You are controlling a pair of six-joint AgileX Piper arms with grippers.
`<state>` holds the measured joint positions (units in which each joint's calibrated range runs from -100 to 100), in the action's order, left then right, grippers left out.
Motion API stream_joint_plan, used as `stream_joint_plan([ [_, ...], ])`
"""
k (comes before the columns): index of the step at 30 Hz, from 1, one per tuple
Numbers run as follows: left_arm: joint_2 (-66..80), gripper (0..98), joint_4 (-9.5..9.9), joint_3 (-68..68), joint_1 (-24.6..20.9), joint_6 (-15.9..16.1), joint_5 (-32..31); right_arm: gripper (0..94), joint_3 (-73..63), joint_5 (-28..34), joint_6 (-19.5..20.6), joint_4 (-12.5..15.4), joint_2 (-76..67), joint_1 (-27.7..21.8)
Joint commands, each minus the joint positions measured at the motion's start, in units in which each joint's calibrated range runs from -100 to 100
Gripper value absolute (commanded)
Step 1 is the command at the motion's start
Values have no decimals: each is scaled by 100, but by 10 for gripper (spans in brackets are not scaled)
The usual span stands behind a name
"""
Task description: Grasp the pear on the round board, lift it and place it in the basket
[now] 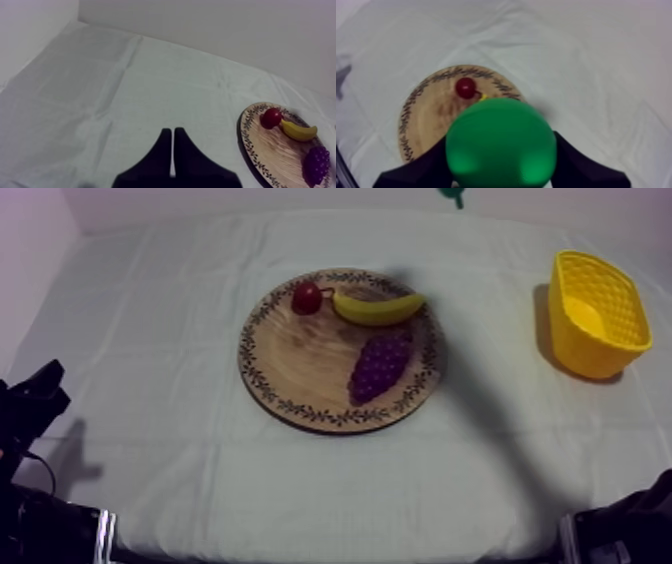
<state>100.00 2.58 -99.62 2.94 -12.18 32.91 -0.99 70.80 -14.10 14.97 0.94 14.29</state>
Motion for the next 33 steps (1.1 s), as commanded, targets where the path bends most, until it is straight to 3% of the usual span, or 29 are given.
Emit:
stream_joint_plan([
  [1, 0, 1, -1, -5, -1, -1, -1, 375, 57, -152, 45, -37, -16, -413],
  [15, 0, 1, -1, -5, -1, -1, -1, 391, 886, -1061, 89, -256, 338, -1943],
  [25, 0, 1, -1, -5, -1, -1, -1, 406, 1512, -1668, 161, -428, 803, -2534],
  [33, 0, 1, -1, -5, -1, -1, -1, 573, 1610, -1852, 473, -669, 1087, -2700],
])
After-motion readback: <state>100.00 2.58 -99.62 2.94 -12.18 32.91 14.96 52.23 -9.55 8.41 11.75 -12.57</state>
